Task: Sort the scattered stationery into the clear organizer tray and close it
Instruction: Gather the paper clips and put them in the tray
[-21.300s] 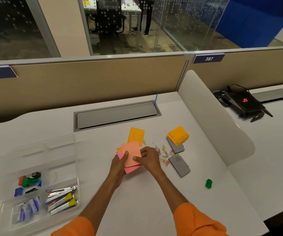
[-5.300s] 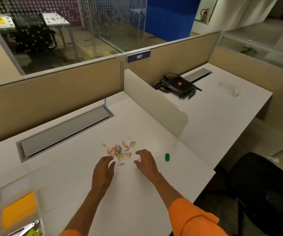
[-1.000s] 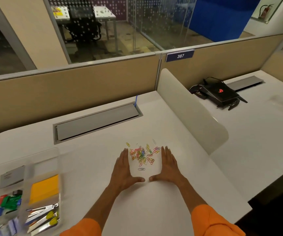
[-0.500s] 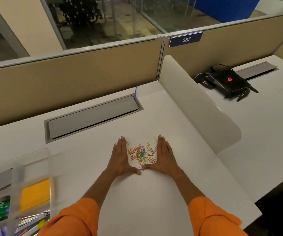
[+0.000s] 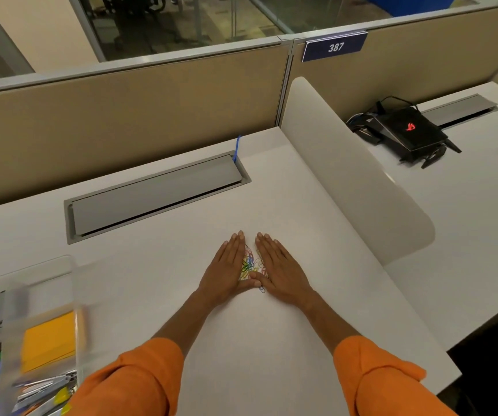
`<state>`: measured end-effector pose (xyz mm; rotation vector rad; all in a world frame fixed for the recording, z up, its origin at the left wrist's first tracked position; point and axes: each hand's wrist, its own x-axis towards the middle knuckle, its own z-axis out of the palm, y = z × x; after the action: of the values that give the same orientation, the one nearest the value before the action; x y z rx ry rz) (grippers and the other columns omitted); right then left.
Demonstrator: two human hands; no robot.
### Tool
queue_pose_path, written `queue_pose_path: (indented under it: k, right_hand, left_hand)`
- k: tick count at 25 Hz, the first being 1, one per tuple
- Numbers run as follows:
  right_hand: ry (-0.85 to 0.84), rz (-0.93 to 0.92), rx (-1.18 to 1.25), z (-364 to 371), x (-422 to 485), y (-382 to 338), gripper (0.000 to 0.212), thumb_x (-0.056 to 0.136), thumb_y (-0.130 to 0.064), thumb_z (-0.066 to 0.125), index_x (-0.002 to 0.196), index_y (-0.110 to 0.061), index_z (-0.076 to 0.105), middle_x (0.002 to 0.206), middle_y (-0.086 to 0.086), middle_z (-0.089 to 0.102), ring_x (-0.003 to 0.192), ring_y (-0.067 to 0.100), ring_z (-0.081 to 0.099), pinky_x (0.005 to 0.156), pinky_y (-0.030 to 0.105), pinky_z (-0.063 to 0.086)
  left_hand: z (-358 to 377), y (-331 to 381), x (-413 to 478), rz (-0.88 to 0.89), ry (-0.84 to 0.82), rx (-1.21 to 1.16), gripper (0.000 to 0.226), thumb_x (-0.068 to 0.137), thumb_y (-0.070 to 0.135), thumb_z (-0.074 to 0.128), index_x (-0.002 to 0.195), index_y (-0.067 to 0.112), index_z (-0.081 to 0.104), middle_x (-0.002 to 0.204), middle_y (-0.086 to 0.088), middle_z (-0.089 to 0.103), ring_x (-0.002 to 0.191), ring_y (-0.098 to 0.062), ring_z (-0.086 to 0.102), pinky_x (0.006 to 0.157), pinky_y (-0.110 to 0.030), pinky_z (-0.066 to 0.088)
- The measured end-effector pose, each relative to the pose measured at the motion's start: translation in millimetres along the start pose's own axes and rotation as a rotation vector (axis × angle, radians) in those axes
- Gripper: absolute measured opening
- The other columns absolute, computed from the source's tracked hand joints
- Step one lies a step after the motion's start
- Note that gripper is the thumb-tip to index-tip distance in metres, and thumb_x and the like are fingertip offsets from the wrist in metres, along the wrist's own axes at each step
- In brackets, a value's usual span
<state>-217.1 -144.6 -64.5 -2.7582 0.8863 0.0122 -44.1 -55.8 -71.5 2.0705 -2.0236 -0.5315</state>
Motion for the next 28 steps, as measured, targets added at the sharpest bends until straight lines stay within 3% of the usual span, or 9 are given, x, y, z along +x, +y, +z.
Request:
queue_pose_path:
  k: [4, 7, 9, 11, 14, 19, 24, 28]
  right_hand:
    - [0.047, -0.046, 0.050, 0.7, -0.4, -2.9, 0.060, 0.103, -0.045, 0.025, 0.153, -0.015, 0.011, 0.161, 0.000, 0.011, 0.148, 0.007, 0.002, 0.121, 0.031, 0.011]
    - [0.108, -0.055, 0.149, 3.7, -0.4, -8.1, 0.057, 0.103, -0.041, 0.028, 0.152, -0.015, 0.016, 0.160, -0.002, 0.015, 0.148, 0.005, 0.009, 0.120, 0.034, 0.019]
    - [0.193, 0.026, 0.299, 3.9, -3.7, -12.6, 0.061, 0.100, -0.043, 0.037, 0.151, -0.014, 0.020, 0.159, -0.002, 0.020, 0.147, 0.005, 0.012, 0.119, 0.033, 0.022]
    - [0.260, 0.107, 0.346, 6.6, -9.1, -17.6, 0.074, 0.095, -0.051, 0.045, 0.152, -0.012, 0.017, 0.160, 0.000, 0.017, 0.148, 0.008, 0.008, 0.121, 0.030, 0.014]
    - [0.247, 0.233, 0.309, 16.3, -16.7, -24.2, 0.090, 0.089, -0.064, 0.043, 0.152, -0.010, 0.007, 0.161, 0.001, 0.007, 0.149, 0.011, 0.001, 0.121, 0.028, 0.006]
    - [0.322, 0.343, 0.285, 28.1, -4.1, -40.8, 0.071, 0.097, -0.056, 0.026, 0.151, -0.011, 0.018, 0.159, 0.002, 0.019, 0.148, 0.011, 0.012, 0.122, 0.029, 0.008]
    - [0.372, 0.375, 0.328, 33.8, 9.1, -62.0, 0.053, 0.102, -0.040, 0.026, 0.147, -0.013, 0.032, 0.155, 0.002, 0.031, 0.145, 0.012, 0.024, 0.120, 0.034, 0.020]
    - [0.353, 0.297, 0.271, 37.2, 10.6, -65.7, 0.052, 0.102, -0.038, 0.031, 0.146, -0.010, 0.034, 0.153, 0.006, 0.036, 0.144, 0.012, 0.027, 0.119, 0.034, 0.025]
  left_hand:
    - [1.0, 6.7, 3.9, 0.054, 0.019, -0.126, 0.103, 0.085, 0.074, 0.040, 0.153, 0.012, -0.006, 0.162, 0.000, -0.004, 0.149, -0.009, -0.006, 0.123, -0.035, 0.008]
    - [-8.7, 9.9, 3.0, 0.000, 0.043, -0.467, 0.099, 0.083, 0.065, 0.056, 0.154, 0.019, 0.004, 0.162, 0.007, 0.009, 0.148, -0.004, 0.009, 0.121, -0.026, 0.014]
    - [-14.8, 13.0, -3.1, -0.111, 0.171, -0.746, 0.075, 0.093, 0.052, 0.052, 0.153, 0.026, 0.017, 0.159, 0.013, 0.021, 0.144, 0.002, 0.019, 0.118, -0.022, 0.020]
    - [-16.4, 15.1, -12.9, -0.286, 0.398, -0.912, 0.052, 0.099, 0.045, 0.038, 0.148, 0.027, 0.033, 0.153, 0.014, 0.036, 0.139, 0.004, 0.030, 0.117, -0.023, 0.026]
    - [-11.0, 14.3, -26.4, -0.432, 0.554, -1.027, 0.050, 0.099, 0.045, 0.030, 0.142, 0.024, 0.045, 0.146, 0.011, 0.047, 0.135, 0.002, 0.038, 0.116, -0.025, 0.029]
    - [-3.2, 24.8, -17.8, -0.454, 0.549, -1.147, 0.053, 0.098, 0.049, 0.027, 0.141, 0.024, 0.046, 0.146, 0.010, 0.047, 0.135, 0.003, 0.038, 0.113, -0.017, 0.028]
    - [5.2, 41.1, -4.2, -0.425, 0.468, -1.209, 0.050, 0.101, 0.044, 0.028, 0.145, 0.022, 0.041, 0.149, 0.010, 0.042, 0.133, 0.010, 0.036, 0.108, -0.005, 0.026]
    - [7.7, 41.9, -0.1, -0.435, 0.441, -1.302, 0.044, 0.105, 0.036, 0.025, 0.144, 0.023, 0.042, 0.146, 0.012, 0.046, 0.133, 0.007, 0.040, 0.113, -0.016, 0.028]
